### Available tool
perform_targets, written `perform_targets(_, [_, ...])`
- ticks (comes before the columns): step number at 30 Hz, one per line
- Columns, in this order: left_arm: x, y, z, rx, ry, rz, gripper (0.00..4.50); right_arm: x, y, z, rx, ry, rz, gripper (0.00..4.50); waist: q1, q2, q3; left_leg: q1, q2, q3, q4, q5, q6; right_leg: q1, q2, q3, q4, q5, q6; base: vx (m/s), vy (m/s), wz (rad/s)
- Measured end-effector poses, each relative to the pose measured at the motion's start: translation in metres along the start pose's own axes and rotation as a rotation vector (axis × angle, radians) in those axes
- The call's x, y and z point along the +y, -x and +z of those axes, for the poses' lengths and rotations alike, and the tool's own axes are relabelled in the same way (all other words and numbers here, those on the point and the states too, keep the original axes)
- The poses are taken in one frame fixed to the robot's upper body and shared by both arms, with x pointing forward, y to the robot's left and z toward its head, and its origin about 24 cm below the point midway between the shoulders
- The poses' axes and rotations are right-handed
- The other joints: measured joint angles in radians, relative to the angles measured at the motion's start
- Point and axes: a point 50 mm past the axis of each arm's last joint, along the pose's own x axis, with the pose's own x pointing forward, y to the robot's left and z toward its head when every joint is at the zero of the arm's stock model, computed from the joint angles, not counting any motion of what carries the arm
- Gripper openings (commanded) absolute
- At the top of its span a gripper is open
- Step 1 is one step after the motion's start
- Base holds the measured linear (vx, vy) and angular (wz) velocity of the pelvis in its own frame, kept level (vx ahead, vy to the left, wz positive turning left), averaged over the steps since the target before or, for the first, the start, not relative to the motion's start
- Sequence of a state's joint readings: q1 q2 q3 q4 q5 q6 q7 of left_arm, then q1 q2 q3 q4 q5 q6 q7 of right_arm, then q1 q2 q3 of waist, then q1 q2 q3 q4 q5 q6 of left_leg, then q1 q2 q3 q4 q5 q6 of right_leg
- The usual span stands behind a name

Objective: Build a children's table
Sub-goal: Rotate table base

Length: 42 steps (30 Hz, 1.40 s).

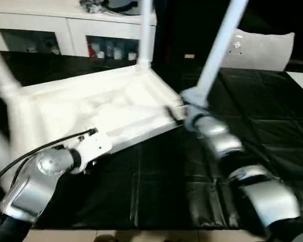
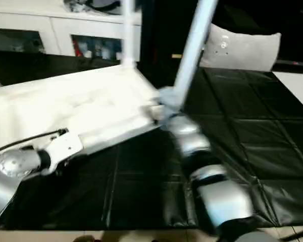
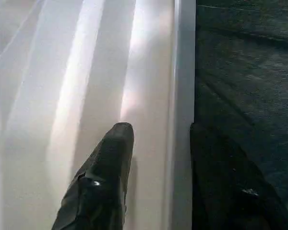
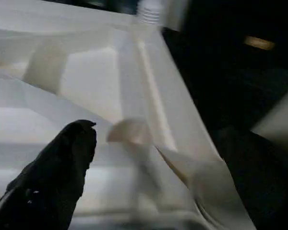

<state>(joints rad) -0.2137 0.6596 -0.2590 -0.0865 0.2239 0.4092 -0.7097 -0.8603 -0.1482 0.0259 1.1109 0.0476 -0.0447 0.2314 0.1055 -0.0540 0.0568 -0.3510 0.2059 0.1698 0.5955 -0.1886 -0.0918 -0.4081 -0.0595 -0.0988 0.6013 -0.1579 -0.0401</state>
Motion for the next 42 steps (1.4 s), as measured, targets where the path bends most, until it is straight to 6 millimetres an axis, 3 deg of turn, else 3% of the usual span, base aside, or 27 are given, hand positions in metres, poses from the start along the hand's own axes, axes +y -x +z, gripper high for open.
perform_targets(9, [0.004, -0.014, 0.006, -0.039, -0.051, 0.034, 2.13, -0.064, 0.021, -0.01, 0.039, -0.035, -0.216, 4.5, 0.005, 0.0, 0.0, -0.001, 0.0, 0.0, 0.001, 0.0, 0.0, 0.0, 0.0, 0.0, 0.002, -0.001, 0.002, 0.0, 0.0, 0.0])
perform_targets(15, [0.002, -0.02, 0.018, -0.138, -0.016, 0.071, 2.13, -0.081, 0.031, -0.018, 0.038, -0.037, -0.266, 4.5, -0.003, 0.0, 0.0, -0.001, 0.0, 0.001, 0.002, 0.0, 0.0, -0.002, 0.0, 0.001, 0.009, -0.006, -0.002, 0.0, 0.0, 0.0])
perform_targets(19, [-0.005, -0.029, 0.026, -0.246, 0.135, 0.143, 2.13, -0.086, 0.04, -0.035, 0.064, -0.049, -0.299, 4.5, -0.004, 0.0, 0.0, -0.001, 0.001, 0.001, 0.003, 0.0, 0.0, -0.002, 0.0, 0.001, 0.009, -0.009, 0.002, 0.0, 0.0, 0.0])
perform_targets(23, [-0.007, -0.028, 0.036, -0.381, 0.296, 0.24, 2.13, -0.079, 0.046, -0.049, 0.063, -0.057, -0.28, 4.5, -0.019, 0.0, 0.0, -0.002, 0.001, 0.001, 0.003, 0.0, 0.0, -0.002, 0.0, 0.001, 0.01, -0.009, 0.002, 0.0, 0.0, 0.0])
perform_targets(26, [-0.014, -0.022, 0.044, -0.496, 0.408, 0.231, 2.4, -0.069, 0.045, -0.046, 0.021, -0.077, -0.217, 4.5, -0.035, -0.001, 0.0, -0.005, 0.001, 0.001, 0.003, 0.0, 0.0, -0.004, 0.0, 0.001, 0.01, -0.009, 0.002, 0.0, 0.0, 0.0])
perform_targets(29, [-0.025, -0.011, 0.04, -0.527, 0.447, 0.214, 2.58, -0.055, 0.045, -0.037, -0.055, -0.105, -0.131, 4.5, -0.046, -0.001, 0.0, -0.007, 0.001, 0.001, 0.003, 0.0, 0.001, -0.006, 0.001, 0.0, 0.01, -0.009, 0.003, 0.0, 0.0, 0.0])
perform_targets(32, [-0.037, -0.008, 0.03, -0.505, 0.494, 0.224, 2.88, -0.046, 0.045, -0.038, -0.07, -0.119, -0.081, 4.5, -0.043, -0.003, -0.001, -0.009, 0.001, 0.001, 0.004, 0.0, 0.001, -0.011, 0.001, 0.0, 0.009, -0.009, 0.003, 0.0, 0.0, 0.0])
perform_targets(35, [-0.043, 0.004, 0.021, -0.51, 0.562, 0.341, 3.15, -0.029, 0.049, -0.039, -0.1, -0.137, -0.005, 4.5, -0.043, -0.006, -0.002, -0.014, 0.002, 0.0, 0.004, -0.001, 0.002, -0.01, 0.001, 0.0, 0.009, -0.01, 0.004, 0.0, 0.0, 0.0])
perform_targets(38, [-0.044, 0.017, 0.015, -0.503, 0.598, 0.447, 3.37, -0.011, 0.05, -0.039, -0.109, -0.146, 0.086, 4.5, -0.043, -0.007, -0.002, -0.014, 0.001, 0.0, 0.004, -0.001, 0.002, -0.01, 0.001, 0.0, 0.008, -0.01, 0.004, 0.0, 0.0, 0.0])
perform_targets(42, [-0.044, 0.028, 0.01, -0.498, 0.611, 0.508, 3.66, -0.002, 0.052, -0.036, -0.114, -0.132, 0.135, 4.5, -0.038, -0.009, -0.002, -0.014, 0.001, 0.0, 0.004, -0.001, 0.002, -0.009, 0.001, 0.0, 0.006, -0.01, 0.004, 0.0, 0.0, 0.0])
